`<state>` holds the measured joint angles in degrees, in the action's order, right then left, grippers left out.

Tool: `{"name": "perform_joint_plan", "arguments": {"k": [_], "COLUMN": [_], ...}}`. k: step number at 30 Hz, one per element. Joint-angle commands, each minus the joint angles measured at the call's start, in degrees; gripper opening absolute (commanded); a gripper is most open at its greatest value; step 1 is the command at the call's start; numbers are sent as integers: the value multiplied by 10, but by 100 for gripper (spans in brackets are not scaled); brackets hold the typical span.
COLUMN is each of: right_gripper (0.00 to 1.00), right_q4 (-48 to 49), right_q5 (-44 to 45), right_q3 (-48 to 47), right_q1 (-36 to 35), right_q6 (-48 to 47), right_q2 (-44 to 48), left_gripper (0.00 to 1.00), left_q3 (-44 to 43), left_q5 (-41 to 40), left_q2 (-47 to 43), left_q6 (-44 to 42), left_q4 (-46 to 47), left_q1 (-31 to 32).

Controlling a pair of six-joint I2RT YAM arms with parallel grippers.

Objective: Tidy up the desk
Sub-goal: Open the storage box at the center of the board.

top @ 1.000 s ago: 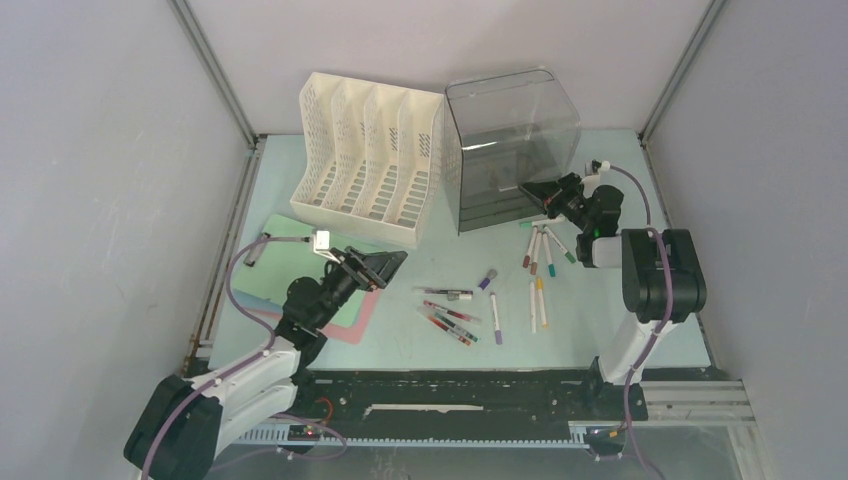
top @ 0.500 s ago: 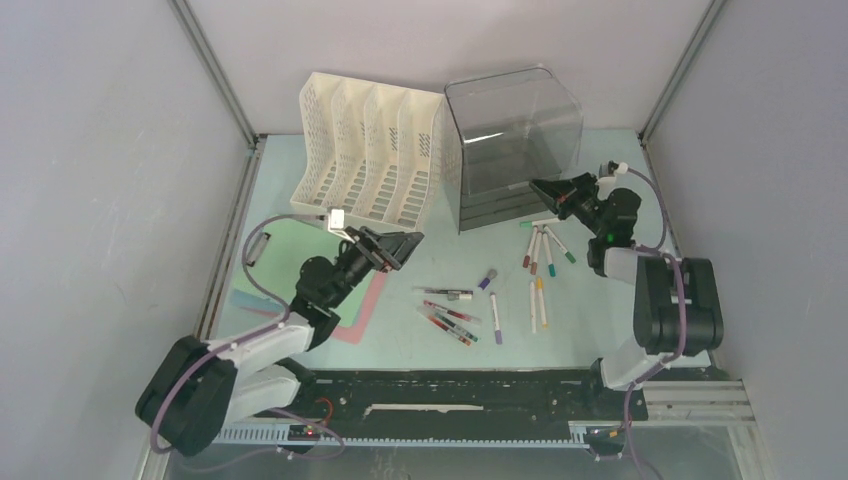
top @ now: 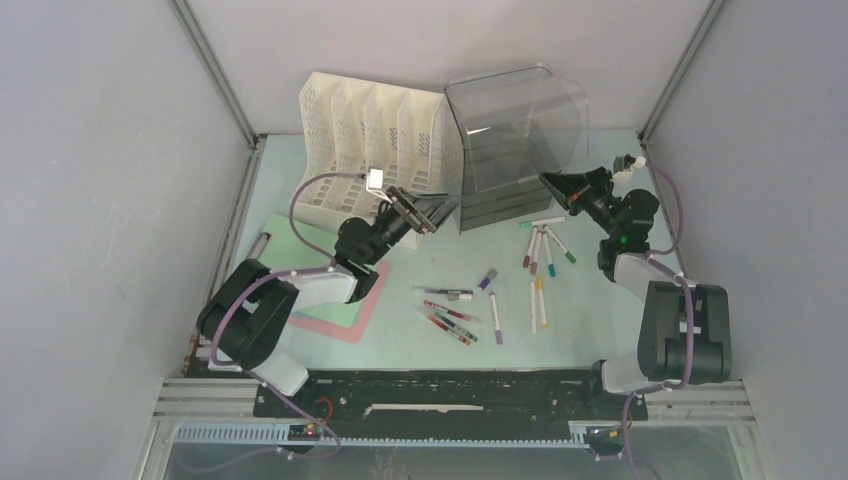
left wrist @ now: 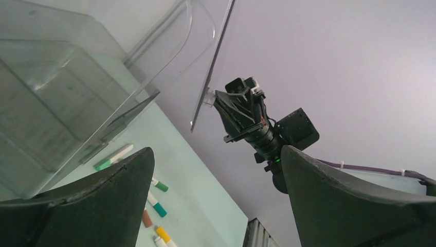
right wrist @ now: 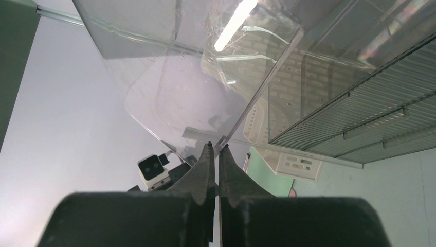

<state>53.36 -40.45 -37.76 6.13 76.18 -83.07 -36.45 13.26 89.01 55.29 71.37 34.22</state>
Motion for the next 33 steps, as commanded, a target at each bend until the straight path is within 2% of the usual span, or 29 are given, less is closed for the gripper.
{"name": "perform_joint_plan", "arguments": {"k": [1, 6, 13, 16, 22, 27, 33], "right_gripper": [0, 0, 0, 0, 0, 0, 0], "right_q4": [45, 51, 61, 65, 69, 71, 78], "right_q5": [5, 0, -4, -5, -8, -11, -18], "right_q3": [-6, -5, -6, -5, -5, -6, -5], "right_q1": [7, 10, 12, 13, 13, 13, 13], "right_q6": [3, 4, 6, 4, 2, 1, -6], "right_q2": [22, 22, 16, 18, 15, 15, 26], "left_gripper": [99, 95, 78, 76, 61, 43, 11], "left_q3": [-56, -109, -173, -193, -221, -236, -248], "left_q5": [-2, -6, -14, -20, -5, 8, 25], "left_q2": [34, 63, 101, 111, 119, 121, 114], "left_q6": [21, 21, 19, 15, 5, -11, -28], "left_q4": [18, -39, -110, -137, -149, -157, -159], "left_q1": [14, 26, 33, 35, 43, 50, 50]}}
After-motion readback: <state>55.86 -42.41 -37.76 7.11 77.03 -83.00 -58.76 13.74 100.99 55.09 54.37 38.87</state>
